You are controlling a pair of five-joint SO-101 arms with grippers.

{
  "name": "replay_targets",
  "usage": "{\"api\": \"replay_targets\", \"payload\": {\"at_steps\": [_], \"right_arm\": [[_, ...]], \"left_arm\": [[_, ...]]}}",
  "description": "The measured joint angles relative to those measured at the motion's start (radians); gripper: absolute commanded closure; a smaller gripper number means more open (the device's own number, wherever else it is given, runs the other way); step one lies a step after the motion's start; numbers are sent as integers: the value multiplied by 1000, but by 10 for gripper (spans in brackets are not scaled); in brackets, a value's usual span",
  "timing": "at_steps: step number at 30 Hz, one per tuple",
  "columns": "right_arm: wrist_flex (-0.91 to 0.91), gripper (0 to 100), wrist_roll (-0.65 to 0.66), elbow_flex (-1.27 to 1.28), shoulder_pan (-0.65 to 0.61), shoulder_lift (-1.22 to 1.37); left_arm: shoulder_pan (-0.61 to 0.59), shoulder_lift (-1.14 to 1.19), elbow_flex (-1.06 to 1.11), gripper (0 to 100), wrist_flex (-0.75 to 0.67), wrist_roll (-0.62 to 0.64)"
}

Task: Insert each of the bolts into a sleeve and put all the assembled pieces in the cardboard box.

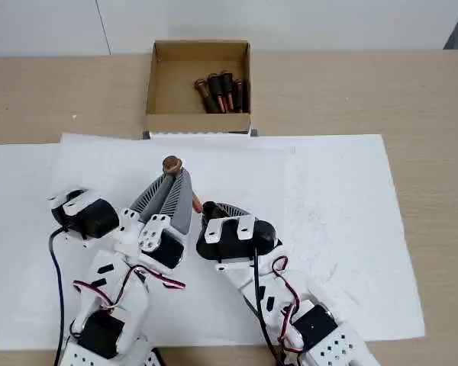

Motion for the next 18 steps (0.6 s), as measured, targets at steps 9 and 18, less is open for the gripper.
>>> {"api": "replay_targets", "payload": {"at_steps": [9,18], "right_arm": [[0,995,0,0,0,0],[0,995,0,0,-12,0]], "left_arm": [[58,0,0,994,0,0],[60,0,0,994,-8,0]]}}
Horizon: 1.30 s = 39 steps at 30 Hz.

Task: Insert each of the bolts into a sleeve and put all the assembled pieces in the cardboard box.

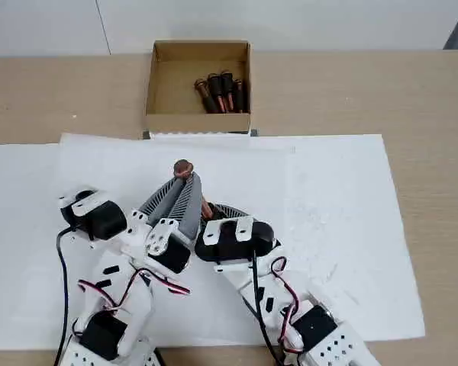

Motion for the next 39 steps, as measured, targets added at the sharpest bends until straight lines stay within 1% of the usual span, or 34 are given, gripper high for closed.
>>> {"api": "replay_targets", "payload": {"at_steps": [6,9,18,24,39], "right_arm": [[0,995,0,0,-2,0],[0,995,0,0,-3,0],[0,995,0,0,-3,0],[3,995,2,0,-3,0],[3,995,3,0,21,2]], "left_arm": [[0,-2,63,994,-112,0],[0,-2,92,994,-138,0],[0,-2,98,994,-140,0],[0,-2,107,994,-147,-58],[-26,-2,121,994,-149,-64]]}}
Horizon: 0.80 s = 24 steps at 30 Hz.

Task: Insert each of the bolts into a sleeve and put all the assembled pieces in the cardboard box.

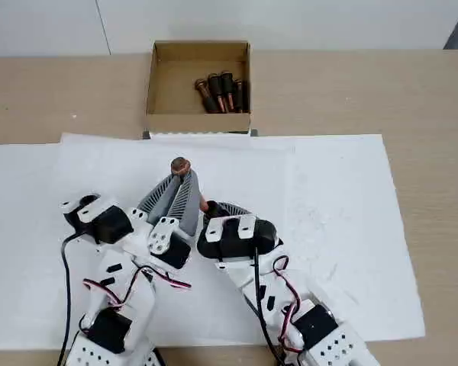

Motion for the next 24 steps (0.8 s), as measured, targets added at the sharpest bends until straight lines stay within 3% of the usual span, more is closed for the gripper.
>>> {"api": "replay_targets", "payload": {"at_steps": [12,24], "right_arm": [[0,995,2,0,-5,0],[0,995,3,0,-17,0]], "left_arm": [[48,-2,5,994,-5,20],[-9,-2,8,994,-5,31]]}}
